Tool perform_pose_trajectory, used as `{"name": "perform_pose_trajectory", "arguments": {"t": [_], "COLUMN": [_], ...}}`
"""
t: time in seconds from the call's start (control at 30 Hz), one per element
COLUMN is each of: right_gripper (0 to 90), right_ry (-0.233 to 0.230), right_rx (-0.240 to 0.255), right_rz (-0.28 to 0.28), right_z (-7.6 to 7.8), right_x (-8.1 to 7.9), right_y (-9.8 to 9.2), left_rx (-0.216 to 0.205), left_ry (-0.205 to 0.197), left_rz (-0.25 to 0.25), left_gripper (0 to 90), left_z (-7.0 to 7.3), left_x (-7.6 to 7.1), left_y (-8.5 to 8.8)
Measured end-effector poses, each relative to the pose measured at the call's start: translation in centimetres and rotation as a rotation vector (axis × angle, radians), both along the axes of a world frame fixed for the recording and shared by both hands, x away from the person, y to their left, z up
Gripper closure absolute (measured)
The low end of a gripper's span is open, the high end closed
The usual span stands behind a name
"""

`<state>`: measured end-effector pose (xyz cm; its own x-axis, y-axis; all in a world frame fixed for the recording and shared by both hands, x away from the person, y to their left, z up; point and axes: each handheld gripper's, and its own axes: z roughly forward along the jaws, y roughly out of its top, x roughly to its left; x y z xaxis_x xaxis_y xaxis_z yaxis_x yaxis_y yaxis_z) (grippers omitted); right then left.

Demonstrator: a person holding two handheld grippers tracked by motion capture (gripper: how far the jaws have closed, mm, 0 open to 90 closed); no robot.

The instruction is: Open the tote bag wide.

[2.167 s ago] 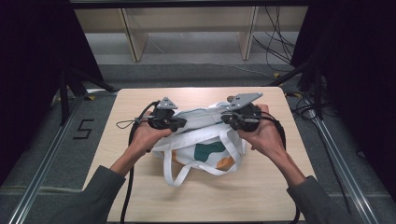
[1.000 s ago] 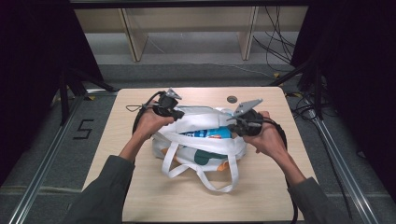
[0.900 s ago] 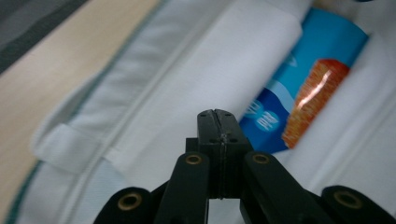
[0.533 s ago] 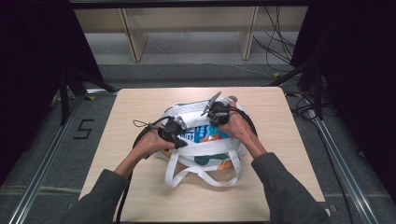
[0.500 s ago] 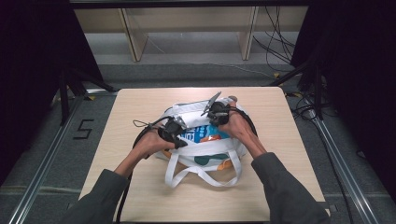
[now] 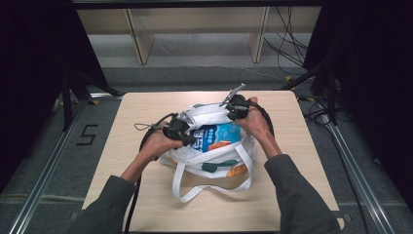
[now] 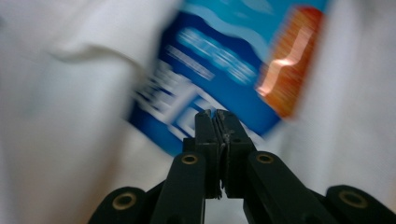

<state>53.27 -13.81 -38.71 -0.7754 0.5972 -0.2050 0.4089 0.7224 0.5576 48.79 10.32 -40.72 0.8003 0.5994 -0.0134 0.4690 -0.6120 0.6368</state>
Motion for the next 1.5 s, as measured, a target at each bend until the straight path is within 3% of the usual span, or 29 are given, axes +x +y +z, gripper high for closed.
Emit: {"name": "perform_pose_trajectory", "arguments": {"t": [0.03, 0.07, 0.13, 0.23, 0.27, 0.33, 0.43, 0.47, 0.53, 0.57, 0.63, 0.67, 0.7, 0.77, 0.83, 0.87, 0.9, 0.97, 1.0, 1.07, 1.1, 1.13, 1.17, 1.2, 1.27, 1.3, 1.33, 1.43, 1.5], "right_gripper": [90.0, 90.0, 90.0, 90.0, 90.0, 90.0, 90.0, 90.0, 90.0, 90.0, 90.0, 90.0, 90.0, 90.0, 90.0, 90.0, 90.0, 90.0, 90.0, 90.0, 90.0, 90.0, 90.0, 90.0, 90.0, 90.0, 90.0, 90.0, 90.0], "right_ry": [0.0, -0.011, -0.025, 0.012, 0.021, 0.079, 0.16, 0.167, 0.186, 0.183, 0.176, 0.185, 0.125, 0.044, -0.06, -0.081, -0.125, -0.111, -0.1, -0.065, -0.043, -0.043, 0.017, 0.03, 0.062, 0.07, 0.105, 0.092, 0.06], "right_rx": [0.0, 0.028, 0.057, 0.068, 0.064, 0.089, 0.102, 0.115, 0.094, 0.067, 0.035, 0.035, 0.061, 0.168, 0.196, 0.199, 0.218, 0.226, 0.189, 0.176, 0.16, 0.16, 0.14, 0.125, 0.073, 0.05, 0.049, 0.003, -0.002], "right_rz": [0.0, 0.041, 0.068, 0.105, 0.115, 0.13, 0.164, 0.17, 0.182, 0.222, 0.208, 0.184, 0.2, 0.202, 0.135, 0.108, 0.086, 0.049, 0.028, -0.016, -0.041, -0.041, -0.082, -0.1, -0.094, -0.092, -0.118, -0.107, -0.104], "right_z": [0.0, 0.6, 0.4, -0.6, -1.1, -2.2, -3.8, -4.3, -4.9, -5.0, -4.6, -3.9, -3.2, -1.4, 0.2, 0.8, 1.1, 0.8, 0.3, -1.7, -2.7, -2.7, -5.4, -6.2, -8.0, -8.6, -8.9, -8.6, -6.9], "right_x": [0.0, -1.8, -4.0, -6.8, -7.7, -9.3, -10.9, -11.3, -11.6, -11.4, -11.5, -11.8, -11.6, -10.8, -9.5, -8.7, -7.6, -5.5, -4.5, -3.0, -2.4, -2.4, -1.3, -1.0, -0.4, -0.4, -0.5, -0.5, -1.2], "right_y": [0.0, -0.4, -1.0, -2.4, -3.0, -4.1, -5.5, -5.5, -5.3, -5.1, -4.6, -4.5, -4.6, -5.0, -5.4, -5.6, -5.7, -5.9, -6.0, -6.1, -6.3, -6.3, -6.8, -6.9, -7.3, -7.4, -7.3, -6.9, -6.5], "left_rx": [0.0, 0.012, 0.011, 0.024, 0.055, 0.103, 0.107, 0.127, 0.134, 0.148, 0.199, 0.195, 0.165, 0.143, 0.105, 0.092, 0.106, 0.147, 0.144, 0.152, 0.136, 0.136, 0.089, 0.084, 0.084, 0.117, 0.141, 0.189, 0.195], "left_ry": [0.0, -0.013, 0.003, 0.015, 0.022, 0.03, 0.039, 0.031, 0.032, 0.021, -0.015, -0.032, -0.047, -0.077, -0.076, -0.08, -0.094, -0.093, -0.083, -0.075, -0.067, -0.067, -0.058, -0.058, -0.069, -0.077, -0.083, -0.067, -0.081], "left_rz": [0.0, 0.069, 0.087, 0.161, 0.174, 0.183, 0.201, 0.201, 0.208, 0.208, 0.183, 0.173, 0.158, 0.125, 0.059, 0.049, 0.039, 0.018, 0.015, 0.018, 0.016, 0.016, 0.019, 0.014, 0.015, -0.007, -0.015, -0.018, -0.014], "left_gripper": [87.6, 87.6, 88.8, 89.4, 89.4, 89.5, 89.7, 89.7, 89.7, 89.7, 89.6, 89.5, 89.3, 88.6, 87.6, 87.2, 87.3, 87.2, 87.1, 87.1, 87.9, 88.4, 89.1, 89.2, 89.4, 89.5, 89.5, 89.5, 89.0], "left_z": [0.0, -0.3, -0.5, -1.6, -1.8, -2.5, -3.1, -3.3, -3.6, -3.4, -2.7, -2.2, -1.7, -0.9, -0.5, -0.5, -0.6, -1.2, -1.5, -2.4, -2.8, -2.8, -3.2, -3.2, -3.2, -3.2, -3.1, -2.7, -2.3], "left_x": [0.0, 1.8, 2.6, 4.7, 4.9, 5.3, 5.6, 5.6, 5.5, 5.4, 4.9, 4.3, 3.8, 2.4, 0.9, 0.4, -0.1, -0.7, -1.0, -1.5, -1.9, -1.9, -2.6, -2.9, -3.2, -4.0, -4.3, -4.4, -4.2], "left_y": [0.0, 0.2, 0.4, 1.2, 1.4, 2.1, 3.3, 3.4, 3.3, 3.1, 2.6, 2.4, 2.3, 1.9, 1.4, 1.3, 1.4, 1.8, 2.3, 3.6, 4.2, 4.2, 5.0, 5.1, 5.2, 4.8, 4.6, 4.3, 4.0]}}
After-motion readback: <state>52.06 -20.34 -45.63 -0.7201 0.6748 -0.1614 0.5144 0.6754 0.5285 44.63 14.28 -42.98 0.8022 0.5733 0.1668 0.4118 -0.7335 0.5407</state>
